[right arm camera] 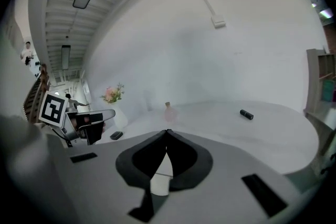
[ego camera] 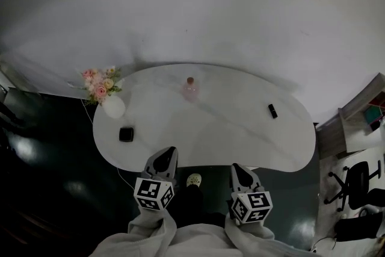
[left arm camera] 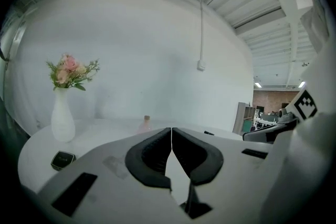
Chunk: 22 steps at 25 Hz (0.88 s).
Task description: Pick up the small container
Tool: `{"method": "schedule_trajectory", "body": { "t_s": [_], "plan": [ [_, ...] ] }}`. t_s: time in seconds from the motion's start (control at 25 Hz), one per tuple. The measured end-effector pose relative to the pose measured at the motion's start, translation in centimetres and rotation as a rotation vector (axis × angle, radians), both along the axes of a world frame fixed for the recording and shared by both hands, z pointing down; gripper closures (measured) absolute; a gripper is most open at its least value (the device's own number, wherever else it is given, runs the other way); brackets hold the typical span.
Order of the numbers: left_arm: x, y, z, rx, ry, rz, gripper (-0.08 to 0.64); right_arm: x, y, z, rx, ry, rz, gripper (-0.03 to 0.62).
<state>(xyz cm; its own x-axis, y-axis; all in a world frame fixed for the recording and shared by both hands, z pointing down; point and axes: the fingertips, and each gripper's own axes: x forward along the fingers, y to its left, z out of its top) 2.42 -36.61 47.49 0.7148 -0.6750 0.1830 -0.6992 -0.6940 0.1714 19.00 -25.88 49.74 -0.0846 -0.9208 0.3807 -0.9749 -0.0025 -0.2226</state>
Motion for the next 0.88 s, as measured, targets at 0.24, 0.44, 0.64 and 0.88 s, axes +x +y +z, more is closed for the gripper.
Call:
{"method": "schedule_trajectory", "body": {
  "t_s": [0.24, 0.44, 0.64, 0.88],
  "plan": [
    [1.1, -4.3, 0.1, 0.000, 0.007, 0.019, 0.543, 0.7, -3.9, 0.0, -0.002, 0.004, 0.014, 0.542],
    [1.8, -7.7, 0.5, -0.004, 0.013, 0.029, 0.543, 1.0, -6.8, 0.2, -0.002, 0.005, 0.023, 0.541],
    [2.3, -10.9, 0.5, 0.009, 0.018, 0.041, 0.543, 1.4, -9.9, 0.1, 0.012, 0.010, 0.028, 0.542],
    [2.4, -14.0, 0.8, 0.013, 0.025, 0.047, 0.543, 1.4, -13.1, 0.3, 0.021, 0.021, 0.030, 0.541]
  ]
}}
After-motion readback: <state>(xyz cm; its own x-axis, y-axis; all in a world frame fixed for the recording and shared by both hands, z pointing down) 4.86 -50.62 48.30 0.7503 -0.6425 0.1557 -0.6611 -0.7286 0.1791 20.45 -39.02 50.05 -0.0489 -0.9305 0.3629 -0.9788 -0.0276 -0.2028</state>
